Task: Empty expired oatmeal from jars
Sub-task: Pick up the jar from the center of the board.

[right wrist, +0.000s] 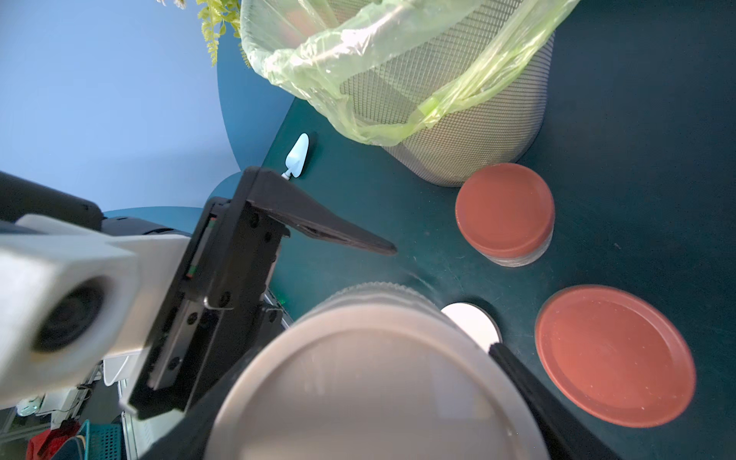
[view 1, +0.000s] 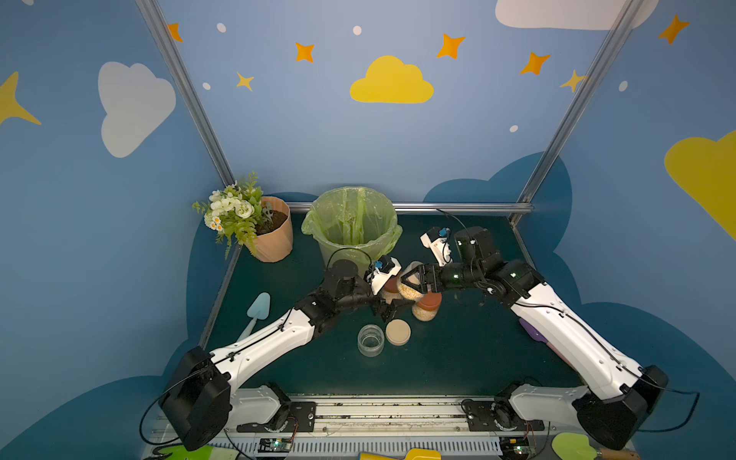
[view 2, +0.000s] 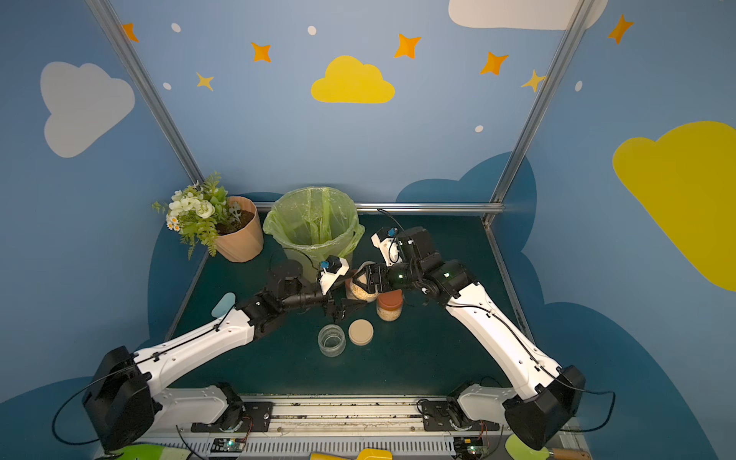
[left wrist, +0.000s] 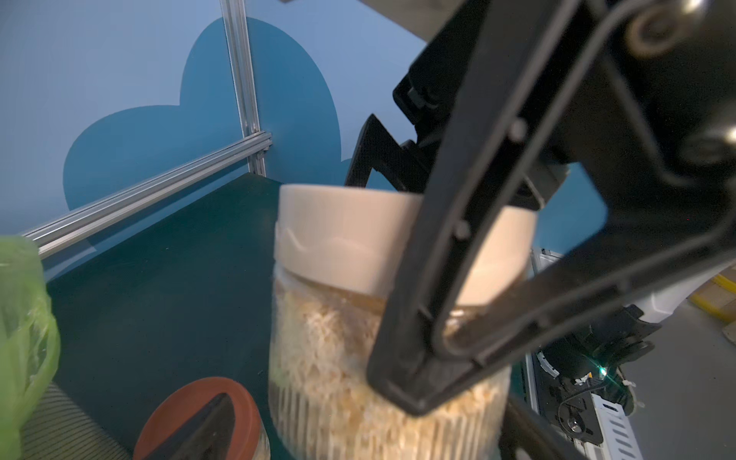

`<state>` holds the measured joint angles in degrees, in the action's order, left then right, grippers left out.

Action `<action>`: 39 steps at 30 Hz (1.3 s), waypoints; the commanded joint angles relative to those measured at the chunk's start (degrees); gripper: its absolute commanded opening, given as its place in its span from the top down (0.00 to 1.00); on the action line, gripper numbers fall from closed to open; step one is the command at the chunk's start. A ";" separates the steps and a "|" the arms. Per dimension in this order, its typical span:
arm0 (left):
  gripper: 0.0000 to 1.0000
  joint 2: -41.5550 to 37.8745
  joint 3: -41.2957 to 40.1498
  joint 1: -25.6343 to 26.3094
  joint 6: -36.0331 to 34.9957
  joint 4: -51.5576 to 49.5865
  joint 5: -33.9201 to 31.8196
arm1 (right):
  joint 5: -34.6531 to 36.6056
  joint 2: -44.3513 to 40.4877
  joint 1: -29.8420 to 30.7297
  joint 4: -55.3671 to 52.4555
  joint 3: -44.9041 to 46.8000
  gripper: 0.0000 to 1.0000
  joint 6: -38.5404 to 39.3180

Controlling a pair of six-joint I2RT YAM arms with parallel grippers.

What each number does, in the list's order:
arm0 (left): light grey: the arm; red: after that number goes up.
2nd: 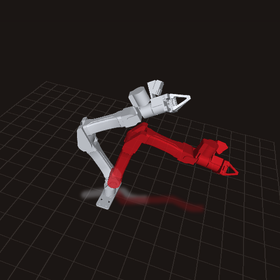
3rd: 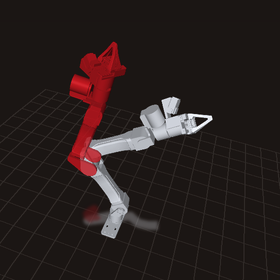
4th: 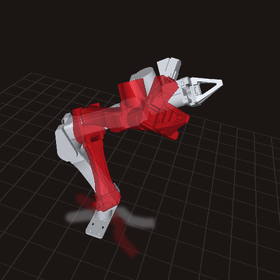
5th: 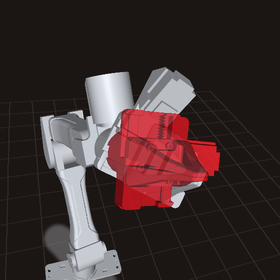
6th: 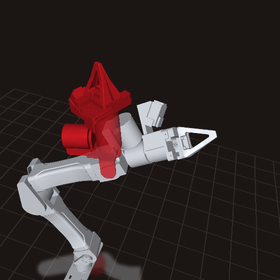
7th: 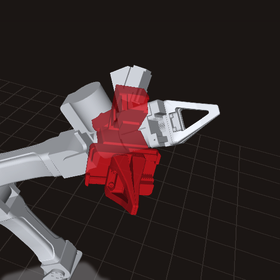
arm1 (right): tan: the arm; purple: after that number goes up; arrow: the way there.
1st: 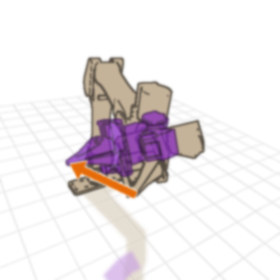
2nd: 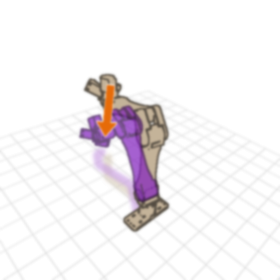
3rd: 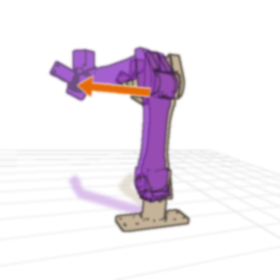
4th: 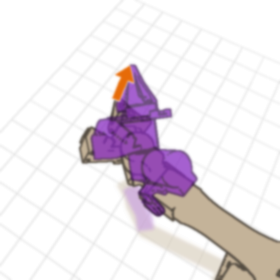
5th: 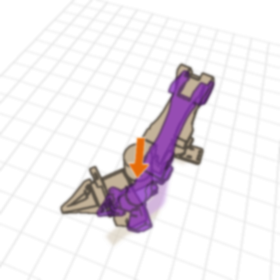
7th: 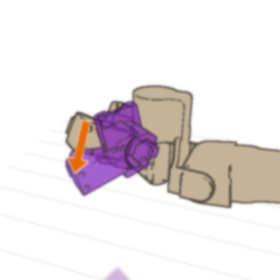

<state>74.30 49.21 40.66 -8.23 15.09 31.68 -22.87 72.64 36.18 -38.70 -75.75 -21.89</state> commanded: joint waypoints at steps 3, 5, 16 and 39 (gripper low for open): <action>0.00 2.41 2.45 0.29 -0.56 4.31 2.59 | -2.68 -0.44 -0.30 1.38 -1.56 0.43 -0.67; 0.00 3.04 2.73 0.38 -0.43 4.76 2.63 | -2.87 -0.46 -0.33 1.52 -1.49 0.44 -0.74; 0.00 4.78 3.08 0.65 0.43 6.90 2.36 | -3.98 -0.58 -0.47 3.05 -0.91 0.43 -1.73; 0.04 6.47 4.73 0.81 0.50 6.47 2.64 | -6.72 -1.23 -0.50 5.15 0.74 0.41 -2.50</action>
<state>80.29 51.86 41.60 -7.90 21.19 34.37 -26.94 72.66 35.66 -36.47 -75.07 -23.83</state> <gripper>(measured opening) 0.964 0.814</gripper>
